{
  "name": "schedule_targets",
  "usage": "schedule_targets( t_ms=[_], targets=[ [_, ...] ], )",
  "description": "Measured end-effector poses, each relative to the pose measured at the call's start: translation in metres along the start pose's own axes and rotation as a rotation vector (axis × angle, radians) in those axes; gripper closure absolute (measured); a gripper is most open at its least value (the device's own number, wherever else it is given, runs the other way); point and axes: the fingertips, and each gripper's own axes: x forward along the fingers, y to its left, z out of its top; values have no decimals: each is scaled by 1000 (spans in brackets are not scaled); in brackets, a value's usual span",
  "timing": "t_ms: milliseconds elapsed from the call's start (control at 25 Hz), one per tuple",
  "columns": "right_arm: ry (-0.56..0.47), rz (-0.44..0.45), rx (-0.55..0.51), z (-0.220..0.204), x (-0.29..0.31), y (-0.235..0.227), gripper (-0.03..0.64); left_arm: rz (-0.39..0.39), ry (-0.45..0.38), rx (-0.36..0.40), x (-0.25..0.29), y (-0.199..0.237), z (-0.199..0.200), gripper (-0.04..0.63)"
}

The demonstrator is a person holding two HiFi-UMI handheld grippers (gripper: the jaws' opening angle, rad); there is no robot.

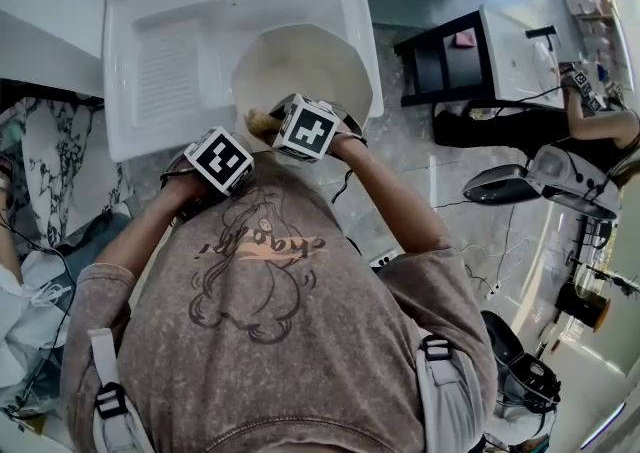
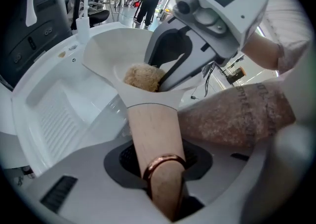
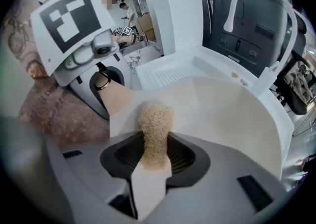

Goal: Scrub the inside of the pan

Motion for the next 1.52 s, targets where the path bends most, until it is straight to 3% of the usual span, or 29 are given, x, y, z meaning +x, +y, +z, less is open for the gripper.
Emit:
schedule_targets(
  t_ms=[360,800,1200,1520],
  targets=[
    [-3,-82,54,3,24,-33,463,-2,7,7,5,-5,-3,459],
    [-22,-263,51,24,23,-90,463,-2,14,16,4,-9,-5,459],
    [-10,-419,99,5,10,-141,463,3,15,21,0,-12,-6,459],
    [20,-485,112,-15,-8,-167,462,8,16,24,-1,-12,-7,459]
  ],
)
